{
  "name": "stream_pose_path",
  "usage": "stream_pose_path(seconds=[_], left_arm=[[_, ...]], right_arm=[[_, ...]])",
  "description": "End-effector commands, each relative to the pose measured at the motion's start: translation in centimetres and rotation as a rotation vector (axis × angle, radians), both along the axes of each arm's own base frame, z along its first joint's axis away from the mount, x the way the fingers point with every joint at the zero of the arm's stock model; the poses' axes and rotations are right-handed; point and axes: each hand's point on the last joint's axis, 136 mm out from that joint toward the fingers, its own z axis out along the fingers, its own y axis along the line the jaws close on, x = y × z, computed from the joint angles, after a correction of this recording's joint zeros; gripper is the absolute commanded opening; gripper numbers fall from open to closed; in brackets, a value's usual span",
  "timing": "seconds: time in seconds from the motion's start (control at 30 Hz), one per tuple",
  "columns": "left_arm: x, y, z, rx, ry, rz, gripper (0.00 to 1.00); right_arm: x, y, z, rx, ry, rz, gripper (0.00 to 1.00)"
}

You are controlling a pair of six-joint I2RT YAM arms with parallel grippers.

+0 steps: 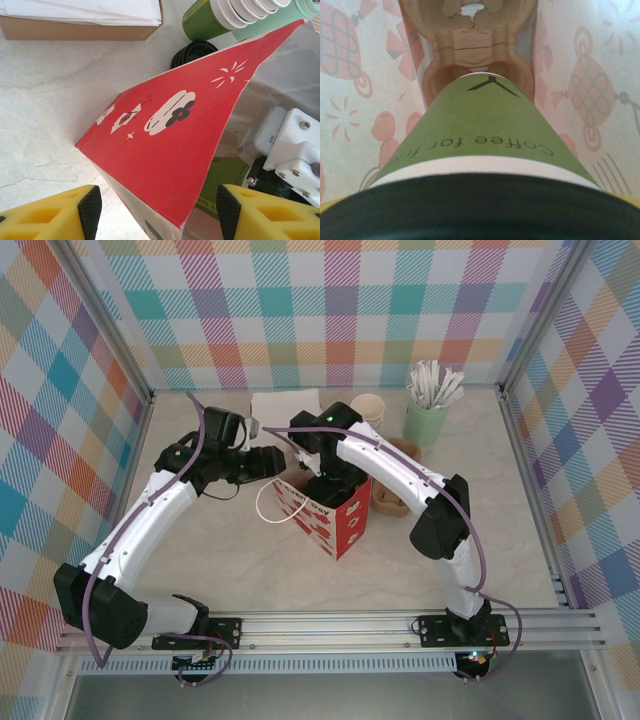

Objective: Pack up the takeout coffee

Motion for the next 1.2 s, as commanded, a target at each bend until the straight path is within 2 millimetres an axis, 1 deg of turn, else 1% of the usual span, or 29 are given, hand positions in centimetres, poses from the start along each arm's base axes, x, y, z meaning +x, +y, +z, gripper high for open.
stream_pose_path(seconds=[0.0, 0.53, 0.97, 1.17], left_arm=[[0.3, 0.1, 0.5, 0.011, -0.008, -0.008, 0.65], [0.3, 0.1, 0.6, 0.015, -0.008, -0.010, 0.65], [0.3, 0.2, 0.4, 0.018, -0.003, -0.008, 0.65], [0.2, 0.2, 0.4, 0.019, -0.001, -0.006, 0.65]], right_arm=[[-1.1, -1.2, -0.2, -0.059, 0.043, 0.028, 0.77], [-0.7, -0.7, -2.5, -0.051, 0.048, 0.042, 0.78], [-0.5, -0.6, -5.3, -0.063, 0.070, 0.040, 0.78], [-0.6, -0.7, -5.8, -0.065, 0.074, 0.036, 0.78]])
